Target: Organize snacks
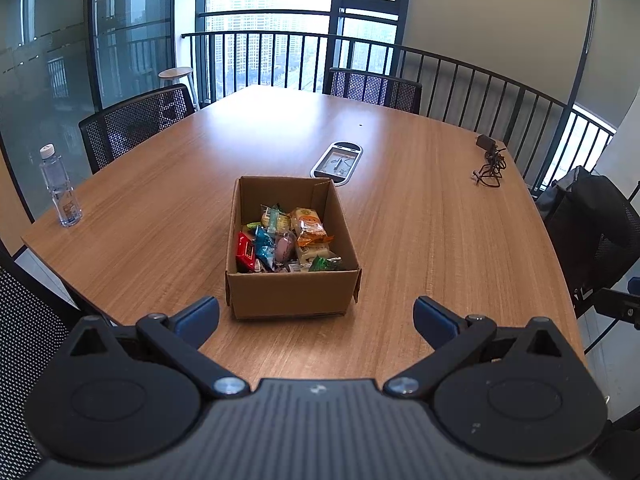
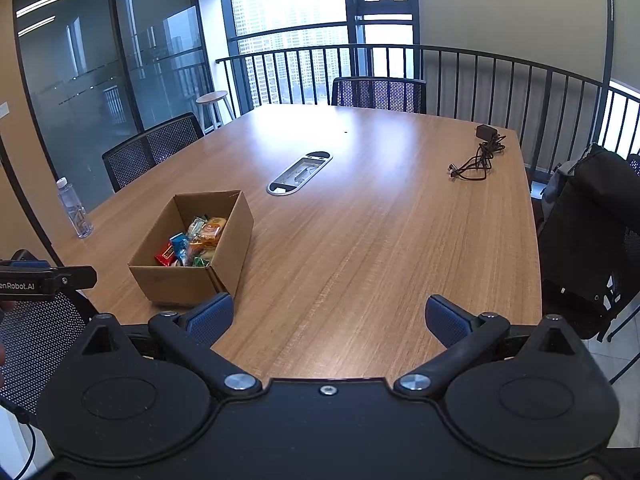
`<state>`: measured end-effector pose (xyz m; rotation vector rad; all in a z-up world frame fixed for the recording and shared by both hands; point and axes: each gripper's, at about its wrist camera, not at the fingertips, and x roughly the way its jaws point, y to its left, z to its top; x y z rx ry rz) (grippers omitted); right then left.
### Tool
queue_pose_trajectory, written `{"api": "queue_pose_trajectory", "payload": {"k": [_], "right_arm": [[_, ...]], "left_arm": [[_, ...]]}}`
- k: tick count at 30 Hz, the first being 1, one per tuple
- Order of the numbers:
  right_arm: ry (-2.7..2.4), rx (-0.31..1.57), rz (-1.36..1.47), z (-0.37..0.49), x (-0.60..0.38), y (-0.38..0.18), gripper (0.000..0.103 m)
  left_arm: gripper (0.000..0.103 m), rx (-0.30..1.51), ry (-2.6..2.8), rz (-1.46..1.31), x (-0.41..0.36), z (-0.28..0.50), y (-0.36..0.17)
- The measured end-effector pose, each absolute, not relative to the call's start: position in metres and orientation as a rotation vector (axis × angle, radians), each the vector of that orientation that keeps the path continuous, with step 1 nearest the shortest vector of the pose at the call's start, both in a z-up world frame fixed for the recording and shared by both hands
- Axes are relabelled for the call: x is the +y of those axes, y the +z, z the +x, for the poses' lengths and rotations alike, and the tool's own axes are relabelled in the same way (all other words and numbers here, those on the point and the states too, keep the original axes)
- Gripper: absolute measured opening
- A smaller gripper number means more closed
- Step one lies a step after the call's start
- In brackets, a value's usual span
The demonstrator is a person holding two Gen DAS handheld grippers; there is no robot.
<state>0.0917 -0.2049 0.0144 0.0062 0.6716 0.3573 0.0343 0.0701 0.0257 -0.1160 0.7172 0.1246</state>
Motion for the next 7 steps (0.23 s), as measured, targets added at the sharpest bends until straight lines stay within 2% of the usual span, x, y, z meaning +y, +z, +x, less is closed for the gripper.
{"api": "queue_pose_trajectory", "payload": {"k": [7], "right_arm": [[0.367,0.664,0.012,0.0919,-0.205,0.0134,0.103]], "left_arm": [[0.103,0.71,0.112,-0.137,0.0728,0.0353,0.0256]]}}
